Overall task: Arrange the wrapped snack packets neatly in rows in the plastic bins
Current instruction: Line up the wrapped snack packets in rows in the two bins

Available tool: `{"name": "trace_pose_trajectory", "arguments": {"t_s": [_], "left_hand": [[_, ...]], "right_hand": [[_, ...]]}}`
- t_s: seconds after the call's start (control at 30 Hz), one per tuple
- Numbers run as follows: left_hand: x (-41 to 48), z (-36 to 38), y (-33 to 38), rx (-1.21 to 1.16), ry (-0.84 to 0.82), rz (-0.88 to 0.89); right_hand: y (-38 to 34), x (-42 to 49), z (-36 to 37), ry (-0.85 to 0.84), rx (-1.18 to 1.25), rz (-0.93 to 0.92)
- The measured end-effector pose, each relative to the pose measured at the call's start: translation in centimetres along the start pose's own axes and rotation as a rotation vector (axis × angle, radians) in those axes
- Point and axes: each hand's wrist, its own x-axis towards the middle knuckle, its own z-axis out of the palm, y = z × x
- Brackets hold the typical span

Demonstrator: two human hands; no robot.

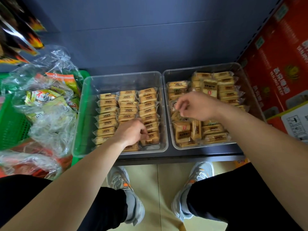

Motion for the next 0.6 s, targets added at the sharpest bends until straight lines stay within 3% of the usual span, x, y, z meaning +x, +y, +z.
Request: {"name": "trace_pose_trajectory", "arguments": {"t_s": [0.1,0.2,0.37,0.47,0.6], "left_hand": [[0.2,-0.2,0.4,0.049,0.012,0.018],[-0.9,-2.2,0.8,-0.015,-0.002,0.027],[-5.1,-7.5,1.1,-0.067,0.048,0.058],[-7.7,-8.8,0.5,-0.148,0.088,0.077],[-8.9,-8.4,0.5,-0.341,0.135,0.070]], "right_hand": [[1.0,-0.3,1.3,-0.076,-0.179,0.018],[1.3,0.0,3.2,-0.045,-0.444,0.003],[0.6,-0.5,3.7,-0.058,-0.575,-0.005],[-0.3,-1.5,2.0,-0.070,-0.442,0.005],[-1.6,-3.0,-1.1,0.038,-0.045,-0.046]]}}
